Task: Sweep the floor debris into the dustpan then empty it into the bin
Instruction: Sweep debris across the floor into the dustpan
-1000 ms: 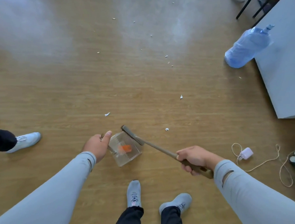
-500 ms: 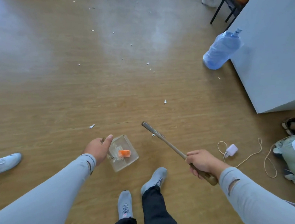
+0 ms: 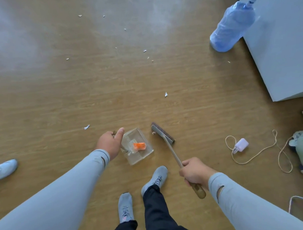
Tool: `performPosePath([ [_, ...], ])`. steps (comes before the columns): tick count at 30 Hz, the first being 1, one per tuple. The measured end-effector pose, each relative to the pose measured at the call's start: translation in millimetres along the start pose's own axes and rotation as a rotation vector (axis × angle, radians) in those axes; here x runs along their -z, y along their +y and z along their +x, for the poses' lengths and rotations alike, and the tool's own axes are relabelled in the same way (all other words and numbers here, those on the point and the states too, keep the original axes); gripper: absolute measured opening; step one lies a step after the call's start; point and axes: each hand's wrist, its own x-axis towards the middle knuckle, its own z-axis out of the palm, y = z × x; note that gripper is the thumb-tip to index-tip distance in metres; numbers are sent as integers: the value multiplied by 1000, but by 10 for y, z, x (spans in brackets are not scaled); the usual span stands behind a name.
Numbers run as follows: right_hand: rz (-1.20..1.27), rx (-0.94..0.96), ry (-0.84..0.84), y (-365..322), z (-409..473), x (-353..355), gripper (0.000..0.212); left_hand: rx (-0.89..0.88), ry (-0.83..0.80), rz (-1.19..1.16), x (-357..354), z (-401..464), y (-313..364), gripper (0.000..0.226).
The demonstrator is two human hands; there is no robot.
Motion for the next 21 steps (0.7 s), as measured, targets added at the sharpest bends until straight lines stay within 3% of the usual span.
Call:
performPosePath([
  [5,113,-18,-150,96,-175,799,44,19,-8,13,79,77,-9,78],
  [12,110,60,-55,-15,-275,1019,47,20,-1,-25,28,-16,-58,68],
  [17,28,62,44,-227,-58,778,33,15,-22,-18,22,-36,-83,66],
  [21,83,-7,-40,-327,-68,524,15,8,-29,-23,60,-45,-79,50],
])
